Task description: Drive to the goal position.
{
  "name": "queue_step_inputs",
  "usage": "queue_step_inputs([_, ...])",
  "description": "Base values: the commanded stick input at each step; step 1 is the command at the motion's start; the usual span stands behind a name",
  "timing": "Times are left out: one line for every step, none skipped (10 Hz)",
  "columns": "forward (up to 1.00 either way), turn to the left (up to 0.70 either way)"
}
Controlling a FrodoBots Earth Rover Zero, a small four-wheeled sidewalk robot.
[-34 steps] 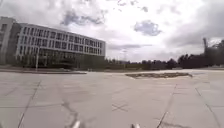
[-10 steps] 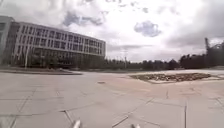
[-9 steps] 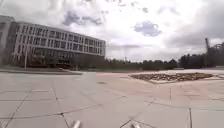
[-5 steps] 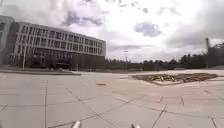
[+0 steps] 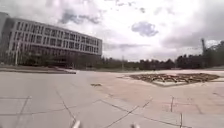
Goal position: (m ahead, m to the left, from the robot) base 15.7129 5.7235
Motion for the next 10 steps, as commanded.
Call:
queue_step_inputs([1.0,0.0])
queue_step_inputs([1.0,-0.05])
queue_step_inputs([1.0,-0.11])
queue_step_inputs([1.0,-0.02])
queue_step_inputs([1.0,0.0])
queue_step_inputs([1.0,0.0])
queue_step_inputs([1.0,0.0])
queue_step_inputs([1.0,0.0])
queue_step_inputs([1.0,0.0])
queue_step_inputs([1.0,0.0])
